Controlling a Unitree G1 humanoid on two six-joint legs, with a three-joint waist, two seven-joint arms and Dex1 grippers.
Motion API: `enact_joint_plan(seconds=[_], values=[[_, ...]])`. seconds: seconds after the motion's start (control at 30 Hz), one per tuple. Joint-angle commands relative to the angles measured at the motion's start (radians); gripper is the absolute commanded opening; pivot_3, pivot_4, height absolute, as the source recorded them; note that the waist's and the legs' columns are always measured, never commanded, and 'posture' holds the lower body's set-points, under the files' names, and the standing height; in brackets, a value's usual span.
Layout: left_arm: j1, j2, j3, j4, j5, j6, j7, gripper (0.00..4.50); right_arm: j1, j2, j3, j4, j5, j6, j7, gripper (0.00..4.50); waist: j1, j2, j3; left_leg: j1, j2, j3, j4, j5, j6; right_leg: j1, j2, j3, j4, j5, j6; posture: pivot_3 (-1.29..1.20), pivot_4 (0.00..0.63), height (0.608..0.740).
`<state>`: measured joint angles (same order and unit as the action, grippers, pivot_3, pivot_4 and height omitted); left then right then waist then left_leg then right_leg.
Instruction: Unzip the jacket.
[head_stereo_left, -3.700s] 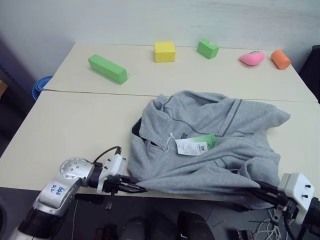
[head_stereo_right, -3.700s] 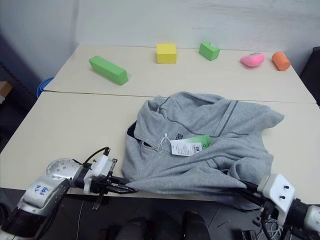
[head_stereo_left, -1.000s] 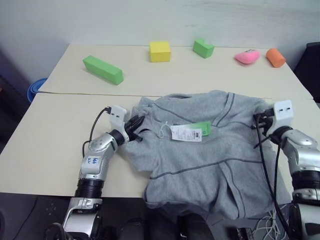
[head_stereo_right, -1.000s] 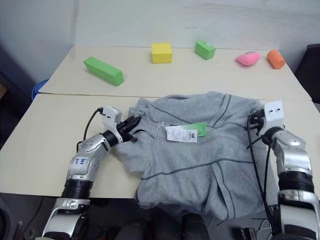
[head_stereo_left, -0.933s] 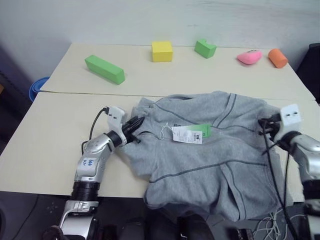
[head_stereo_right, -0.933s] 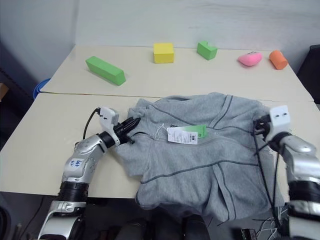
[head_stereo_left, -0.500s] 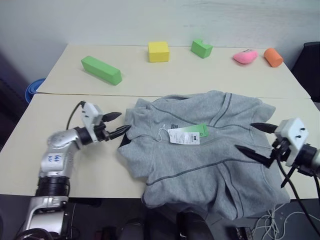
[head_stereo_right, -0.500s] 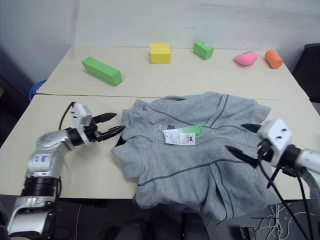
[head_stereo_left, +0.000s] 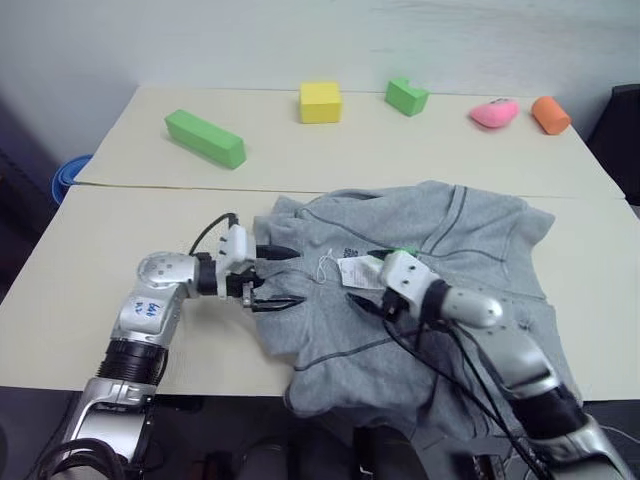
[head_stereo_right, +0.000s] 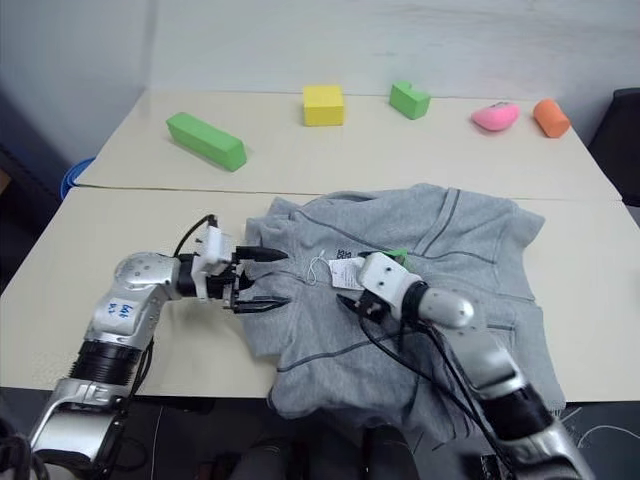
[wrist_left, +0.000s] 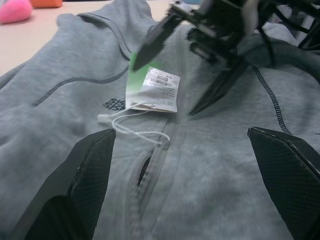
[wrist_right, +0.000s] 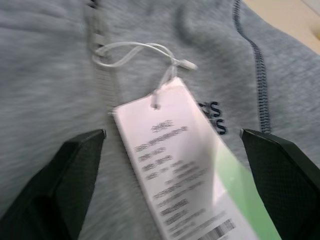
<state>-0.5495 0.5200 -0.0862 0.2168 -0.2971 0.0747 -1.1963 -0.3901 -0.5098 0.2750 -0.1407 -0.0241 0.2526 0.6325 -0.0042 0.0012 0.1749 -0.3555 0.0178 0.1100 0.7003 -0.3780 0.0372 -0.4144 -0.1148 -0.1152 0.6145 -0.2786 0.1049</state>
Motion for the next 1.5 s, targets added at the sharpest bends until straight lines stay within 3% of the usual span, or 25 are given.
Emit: enact_joint_plan(seconds=[0.03,0.47,0.7,1.13,1.5], values=[[-0.029,-0.008,-0.022,0.057,0.084,-0.039,0.074,4.44,-0.049,0.017,0.030,0.074,-0.096,-0.053,-0.051,4.50,0.000,0.000,0.000,0.000,0.000,0.000,0.000,0.000,0.000,0.000,0.000,0.000,0.000,0.000,0.000,0.00,0.150,0.740],[-0.001,-0.045,-0.064,0.142,0.194,0.003,0.219,4.44,-0.132,0.023,0.024,0.260,-0.294,-0.185,-0.214,4.50,0.000,0.000,0.000,0.001,0.000,0.000,0.001,0.000,0.000,0.000,-0.001,0.001,0.002,0.000,0.000,0.00,0.150,0.740],[0.003,-0.057,-0.062,0.139,0.190,0.020,0.236,4.44,-0.126,0.054,0.026,0.295,-0.302,-0.218,-0.243,4.50,0.000,0.000,0.000,0.003,0.000,0.000,0.001,0.000,0.001,0.002,-0.002,0.001,0.004,0.000,0.000,0.00,0.150,0.740],[0.008,-0.066,-0.086,0.169,0.218,-0.004,0.239,4.50,-0.087,0.041,-0.046,0.336,-0.333,-0.428,-0.377,0.13,0.003,0.000,0.000,0.003,0.000,-0.001,0.001,0.001,0.001,0.002,-0.003,0.001,0.004,0.000,0.000,0.00,0.150,0.740],[0.064,-0.063,-0.098,0.169,0.239,0.016,0.292,4.50,0.130,-0.113,-0.337,0.104,-0.314,-0.457,-0.481,0.04,0.004,0.002,-0.002,0.003,-0.001,-0.002,0.001,0.001,0.001,0.004,-0.004,0.003,0.003,0.000,0.000,0.00,0.150,0.740]])
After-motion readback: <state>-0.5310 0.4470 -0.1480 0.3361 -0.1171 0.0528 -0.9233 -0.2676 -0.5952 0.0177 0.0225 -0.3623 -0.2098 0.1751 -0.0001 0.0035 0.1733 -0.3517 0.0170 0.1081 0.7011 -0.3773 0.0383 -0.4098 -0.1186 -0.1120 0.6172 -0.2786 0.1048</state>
